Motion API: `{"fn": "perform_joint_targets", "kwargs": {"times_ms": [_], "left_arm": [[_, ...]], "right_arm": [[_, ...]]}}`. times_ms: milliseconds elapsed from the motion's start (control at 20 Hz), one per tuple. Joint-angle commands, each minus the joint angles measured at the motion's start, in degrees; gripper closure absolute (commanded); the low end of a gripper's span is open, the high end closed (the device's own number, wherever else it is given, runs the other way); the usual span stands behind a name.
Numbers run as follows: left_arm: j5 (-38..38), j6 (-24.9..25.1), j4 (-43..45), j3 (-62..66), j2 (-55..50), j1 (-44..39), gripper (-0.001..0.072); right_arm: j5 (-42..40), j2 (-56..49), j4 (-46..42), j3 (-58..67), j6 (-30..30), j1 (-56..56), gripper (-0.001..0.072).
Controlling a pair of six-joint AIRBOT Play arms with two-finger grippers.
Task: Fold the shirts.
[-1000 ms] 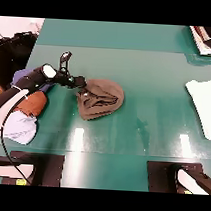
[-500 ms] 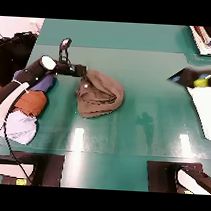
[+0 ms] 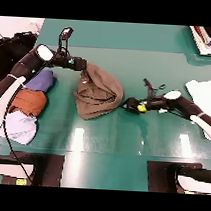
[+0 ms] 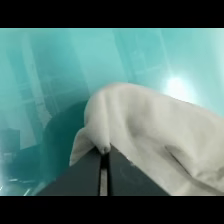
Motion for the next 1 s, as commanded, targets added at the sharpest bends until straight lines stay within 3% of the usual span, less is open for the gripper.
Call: {"fn": "perform_joint_targets", "kwargs": {"times_ms": [0,100,150,250,400,600,950], "left_arm": [[-2.1,0.02,0.37,0.28,-0.02,0.04,0.0677],[-2.84,0.02,0.37,0.31,-0.02,0.04,0.0677],[-3.15,0.02,0.37,0.31,-0.02,0.04,0.0677],[-3.54,0.0,0.37,0.33,0.15,0.04,0.0677],[-3.54,-0.02,3.58,1.77,3.39,0.04,0.0678],[-5.14,0.02,12.17,10.21,13.81,0.04,0.0677],[-16.7,0.02,9.7,24.68,32.0,0.02,0.0677]], "right_arm": [[-4.13,-7.89,6.08,4.72,-3.89,5.57,0.0231],[-4.68,-11.17,6.05,8.44,-3.85,6.14,0.0297],[-4.68,-12.46,6.01,9.9,-3.85,6.12,0.0391],[-5.55,-13.22,5.35,11.23,-3.87,5.92,0.0683],[-5.95,-10.14,1.11,11.41,-3.74,3.48,0.0694],[-5.42,3.1,-8.13,11.78,-1.79,-6.14,0.0695],[11.13,22.58,-25.2,32.76,3.32,-19.93,0.0695]]}}
